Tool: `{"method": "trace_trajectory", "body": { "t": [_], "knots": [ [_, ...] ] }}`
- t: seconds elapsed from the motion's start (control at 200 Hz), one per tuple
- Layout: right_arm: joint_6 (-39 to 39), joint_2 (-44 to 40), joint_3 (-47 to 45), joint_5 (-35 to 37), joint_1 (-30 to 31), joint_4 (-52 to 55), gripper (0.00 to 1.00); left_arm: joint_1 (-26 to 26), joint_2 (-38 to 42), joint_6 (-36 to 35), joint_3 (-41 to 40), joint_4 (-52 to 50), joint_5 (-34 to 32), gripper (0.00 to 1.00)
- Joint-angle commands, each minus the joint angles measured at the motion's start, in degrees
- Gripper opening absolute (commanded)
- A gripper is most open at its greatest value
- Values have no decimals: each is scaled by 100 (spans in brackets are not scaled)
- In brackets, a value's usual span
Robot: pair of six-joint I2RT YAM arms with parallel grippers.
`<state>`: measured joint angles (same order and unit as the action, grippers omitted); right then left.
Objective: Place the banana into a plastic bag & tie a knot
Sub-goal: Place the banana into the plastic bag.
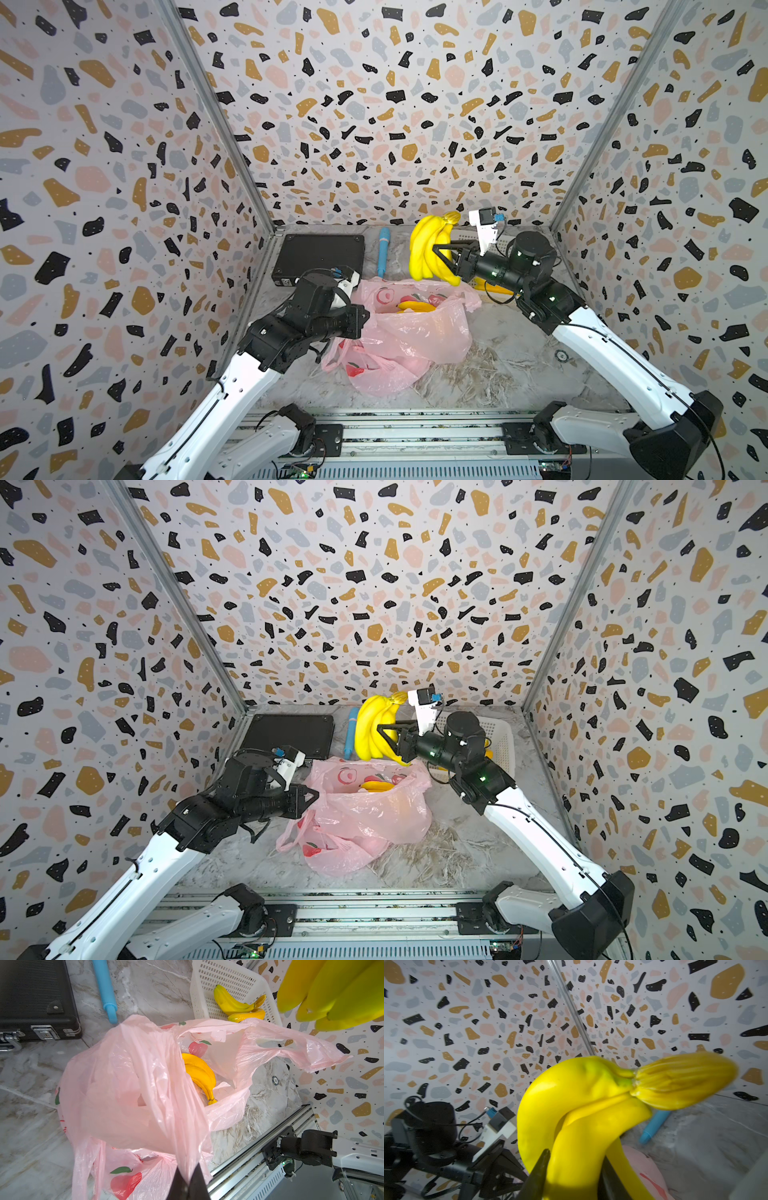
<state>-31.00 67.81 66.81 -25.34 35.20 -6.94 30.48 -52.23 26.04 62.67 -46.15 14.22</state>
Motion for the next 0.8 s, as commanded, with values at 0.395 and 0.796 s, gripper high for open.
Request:
{"method": "trace_trajectory", "body": {
  "t": [0.395, 0.796],
  "knots": [
    [-625, 12, -1471, -187, 566, -2899, 0, -33, 100, 313, 500, 347, 1005, 0],
    [-61, -314, -2803, 272, 810, -3605, 0, -29, 175, 427, 518, 413, 1149, 0]
  ]
}}
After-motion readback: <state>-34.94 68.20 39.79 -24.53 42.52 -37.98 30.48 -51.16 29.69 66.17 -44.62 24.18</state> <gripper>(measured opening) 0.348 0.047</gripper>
